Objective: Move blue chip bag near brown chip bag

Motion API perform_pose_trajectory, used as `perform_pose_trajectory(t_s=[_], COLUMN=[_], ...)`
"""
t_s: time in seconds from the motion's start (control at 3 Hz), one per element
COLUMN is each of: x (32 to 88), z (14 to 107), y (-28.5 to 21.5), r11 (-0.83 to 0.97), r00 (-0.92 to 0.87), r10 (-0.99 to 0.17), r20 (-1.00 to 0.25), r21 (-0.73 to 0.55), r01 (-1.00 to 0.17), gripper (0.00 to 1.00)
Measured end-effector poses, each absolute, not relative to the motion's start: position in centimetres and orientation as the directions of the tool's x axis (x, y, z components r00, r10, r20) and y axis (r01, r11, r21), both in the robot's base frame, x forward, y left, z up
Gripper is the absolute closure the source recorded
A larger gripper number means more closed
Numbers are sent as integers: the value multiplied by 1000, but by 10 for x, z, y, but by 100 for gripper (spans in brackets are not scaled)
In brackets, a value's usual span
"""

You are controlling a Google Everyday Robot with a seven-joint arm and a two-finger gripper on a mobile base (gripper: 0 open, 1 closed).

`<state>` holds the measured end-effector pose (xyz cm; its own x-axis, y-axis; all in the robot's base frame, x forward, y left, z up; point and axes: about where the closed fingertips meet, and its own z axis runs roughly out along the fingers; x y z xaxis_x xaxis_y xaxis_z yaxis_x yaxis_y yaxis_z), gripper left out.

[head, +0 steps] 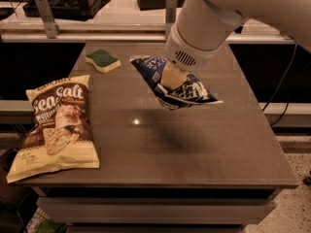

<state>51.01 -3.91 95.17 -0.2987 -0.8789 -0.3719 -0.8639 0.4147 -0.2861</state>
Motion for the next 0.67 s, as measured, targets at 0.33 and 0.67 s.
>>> perform_pose_trajectory(t_s=[0.33, 0.67], x=[507, 500], z=[950, 948], y=[-35, -28], r11=[383, 307], r00=[-274, -204], r10=[-885, -885], r20=[-376, -419], r21=[-254, -195], r01=[-888, -932], gripper=[100, 100])
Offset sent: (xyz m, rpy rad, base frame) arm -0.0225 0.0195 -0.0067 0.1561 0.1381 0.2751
